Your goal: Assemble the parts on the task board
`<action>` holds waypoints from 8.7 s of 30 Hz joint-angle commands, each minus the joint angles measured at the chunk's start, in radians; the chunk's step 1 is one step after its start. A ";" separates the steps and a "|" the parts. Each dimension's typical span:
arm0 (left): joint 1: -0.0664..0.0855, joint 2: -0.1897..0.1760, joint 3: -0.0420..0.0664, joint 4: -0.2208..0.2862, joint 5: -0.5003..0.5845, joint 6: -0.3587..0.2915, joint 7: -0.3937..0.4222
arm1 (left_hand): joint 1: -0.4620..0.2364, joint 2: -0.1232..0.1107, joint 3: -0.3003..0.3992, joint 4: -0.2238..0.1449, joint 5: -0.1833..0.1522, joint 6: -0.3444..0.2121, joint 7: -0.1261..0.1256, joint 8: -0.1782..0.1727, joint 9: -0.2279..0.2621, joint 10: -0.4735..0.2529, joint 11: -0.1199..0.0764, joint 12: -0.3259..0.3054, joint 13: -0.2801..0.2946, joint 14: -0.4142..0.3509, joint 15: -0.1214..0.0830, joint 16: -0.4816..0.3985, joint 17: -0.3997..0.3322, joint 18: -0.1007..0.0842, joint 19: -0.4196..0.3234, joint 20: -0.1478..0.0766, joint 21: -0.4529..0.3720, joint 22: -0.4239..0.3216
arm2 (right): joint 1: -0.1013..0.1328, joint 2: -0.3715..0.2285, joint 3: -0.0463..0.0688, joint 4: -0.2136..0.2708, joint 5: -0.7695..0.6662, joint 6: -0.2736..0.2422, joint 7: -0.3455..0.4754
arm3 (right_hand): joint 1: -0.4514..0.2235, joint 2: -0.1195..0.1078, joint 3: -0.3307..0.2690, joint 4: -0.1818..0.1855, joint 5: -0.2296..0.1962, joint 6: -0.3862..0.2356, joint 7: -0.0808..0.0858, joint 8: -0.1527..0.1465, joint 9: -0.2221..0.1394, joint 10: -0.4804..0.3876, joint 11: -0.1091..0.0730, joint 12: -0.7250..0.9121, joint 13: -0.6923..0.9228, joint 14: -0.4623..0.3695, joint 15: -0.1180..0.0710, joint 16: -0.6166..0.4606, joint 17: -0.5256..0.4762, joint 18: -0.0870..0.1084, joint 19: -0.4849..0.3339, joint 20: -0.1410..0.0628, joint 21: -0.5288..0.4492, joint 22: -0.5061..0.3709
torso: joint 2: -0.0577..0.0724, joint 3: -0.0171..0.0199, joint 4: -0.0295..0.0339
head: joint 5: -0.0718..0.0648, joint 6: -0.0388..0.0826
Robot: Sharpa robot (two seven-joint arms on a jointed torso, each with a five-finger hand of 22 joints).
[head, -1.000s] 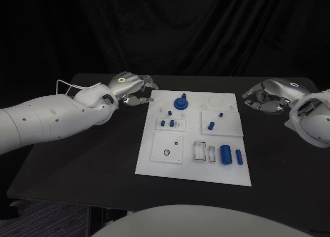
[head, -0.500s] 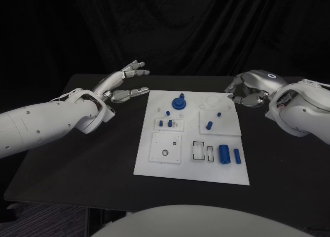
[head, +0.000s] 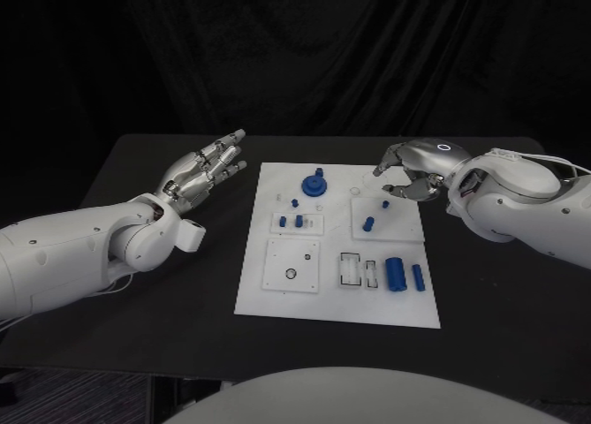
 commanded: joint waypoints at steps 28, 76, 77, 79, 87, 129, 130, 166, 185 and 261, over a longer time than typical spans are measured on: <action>-0.023 -0.002 0.001 0.028 0.165 0.103 0.123 | 0.069 0.023 -0.005 -0.003 0.088 -0.062 -0.043 -0.010 -0.005 -0.001 0.037 -0.017 -0.002 0.000 0.023 -0.004 -0.001 0.014 -0.019 0.038 -0.010 -0.091 | -0.059 0.000 0.001 -0.034 -0.024 0.031 0.002 | -0.055 0.014 -0.027 0.015 0.002 0.017 -0.010 -0.008 0.021 0.172 -0.025 0.009 -0.072 0.038 -0.014 0.043 0.029 -0.001 0.043 -0.007 0.068 0.119 | -0.001 0.0004 0.0007 | -0.005 0.000; -0.043 0.007 0.001 0.006 0.149 0.142 0.068 | 0.243 0.025 0.014 -0.011 0.298 -0.043 0.004 -0.007 -0.003 0.004 0.084 -0.015 -0.001 0.015 0.084 0.003 0.004 0.015 0.019 0.097 0.008 -0.043 | -0.095 0.046 0.001 -0.116 -0.024 0.022 0.024 | -0.022 0.034 0.030 -0.095 0.142 0.108 -0.003 0.127 0.187 0.274 -0.070 0.111 -0.024 0.056 -0.055 0.054 0.037 -0.007 0.059 -0.047 0.109 0.128 | -0.001 -0.0002 0.0016 | -0.002 0.000; -0.044 0.008 0.001 0.005 0.149 0.143 0.067 | 0.247 0.026 0.015 -0.012 0.303 -0.043 0.005 -0.007 -0.003 0.004 0.084 -0.015 -0.001 0.015 0.084 0.003 0.004 0.015 0.019 0.097 0.008 -0.042 | -0.096 0.046 0.001 -0.116 -0.024 0.020 0.025 | -0.019 0.038 0.031 -0.101 0.139 0.104 -0.003 0.135 0.198 0.282 -0.074 0.122 -0.017 0.059 -0.058 0.056 0.039 -0.008 0.062 -0.050 0.115 0.130 | -0.002 -0.0001 0.0014 | -0.001 0.000; -0.045 0.008 0.001 0.004 0.149 0.144 0.065 | 0.252 0.027 0.016 -0.014 0.311 -0.042 0.007 -0.007 -0.003 0.004 0.084 -0.015 -0.001 0.016 0.085 0.003 0.004 0.015 0.020 0.098 0.009 -0.042 | -0.096 0.047 0.001 -0.117 -0.024 0.014 0.029 | -0.015 0.043 0.031 -0.108 0.136 0.102 -0.003 0.145 0.210 0.290 -0.077 0.132 -0.011 0.061 -0.061 0.057 0.040 -0.009 0.064 -0.052 0.121 0.131 | -0.001 0.0003 0.0011 | -0.001 0.000; -0.049 0.010 0.001 -0.001 0.149 0.145 0.059 | 0.269 0.034 0.022 -0.017 0.337 -0.043 0.010 -0.007 -0.003 0.003 0.086 -0.015 -0.001 0.017 0.087 0.004 0.005 0.014 0.023 0.099 0.010 -0.042 | -0.096 0.046 0.001 -0.116 -0.024 -0.027 0.049 | -0.006 0.056 0.033 -0.128 0.123 0.107 -0.006 0.186 0.256 0.320 -0.085 0.154 0.003 0.071 -0.068 0.061 0.050 -0.013 0.075 -0.060 0.147 0.137 | -0.002 0.0001 0.0017 | 0.000 0.000; -0.062 0.020 0.001 -0.003 0.149 0.131 0.053 | 0.277 0.049 0.027 -0.012 0.344 -0.042 0.019 -0.007 -0.002 0.009 0.092 -0.012 0.001 0.017 0.085 0.004 0.005 0.013 0.023 0.096 0.009 -0.047 | 0.003 0.031 0.001 0.199 -0.041 0.103 -0.002 | -0.044 0.033 0.126 -0.112 -0.020 0.068 -0.004 0.218 0.322 0.344 -0.082 0.100 -0.018 0.134 -0.067 0.135 0.177 -0.038 0.133 -0.060 0.283 0.169 | -0.001 -0.0009 0.0015 | 0.039 0.000; -0.062 0.021 0.001 -0.003 0.149 0.130 0.053 | 0.277 0.049 0.027 -0.012 0.344 -0.042 0.019 -0.007 -0.002 0.009 0.092 -0.012 0.001 0.017 0.085 0.004 0.005 0.013 0.023 0.096 0.009 -0.047 | -0.001 0.044 0.001 0.195 -0.043 0.108 0.000 | -0.046 0.033 0.125 -0.110 -0.012 0.069 -0.005 0.218 0.323 0.347 -0.083 0.099 -0.018 0.136 -0.067 0.138 0.181 -0.039 0.134 -0.060 0.287 0.170 | -0.002 -0.0008 0.0015 | 0.040 0.000; -0.067 0.045 0.001 -0.020 0.149 0.141 0.047 | 0.276 0.057 0.028 -0.007 0.343 -0.044 0.020 -0.007 -0.003 0.014 0.100 -0.008 0.002 0.017 0.085 0.004 0.005 0.013 0.024 0.097 0.009 -0.049 | -0.110 0.222 0.001 0.107 -0.130 0.139 0.018 | -0.042 0.032 0.122 -0.112 0.012 0.060 -0.003 0.205 0.320 0.347 -0.081 0.078 -0.027 0.137 -0.065 0.140 0.182 -0.038 0.134 -0.059 0.287 0.169 | -0.002 -0.0003 0.0009 | 0.045 0.000; -0.069 0.051 0.001 -0.024 0.149 0.149 0.042 | 0.282 0.060 0.030 -0.011 0.350 -0.048 0.021 -0.008 -0.003 0.012 0.104 -0.009 0.001 0.017 0.087 0.004 0.005 0.013 0.024 0.097 0.010 -0.047 | -0.132 0.229 0.001 0.091 -0.160 0.134 0.021 | -0.039 0.030 0.122 -0.115 0.010 0.064 -0.002 0.203 0.319 0.347 -0.079 0.073 -0.029 0.131 -0.065 0.132 0.167 -0.035 0.127 -0.059 0.270 0.164 | -0.002 -0.0012 0.0012 | 0.053 0.000; -0.071 0.064 0.001 -0.053 0.149 0.172 0.010 | 0.296 0.062 0.033 -0.017 0.361 -0.037 0.039 -0.006 -0.001 0.007 0.099 -0.012 0.000 0.017 0.090 0.004 0.005 0.012 0.029 0.099 0.012 -0.044 | -0.146 0.243 0.001 0.088 -0.169 0.154 0.022 | -0.037 0.030 0.121 -0.119 0.011 0.068 -0.002 0.198 0.317 0.355 -0.080 0.070 -0.029 0.125 -0.064 0.126 0.157 -0.032 0.121 -0.058 0.261 0.161 | -0.002 -0.0008 0.0013 | 0.051 0.000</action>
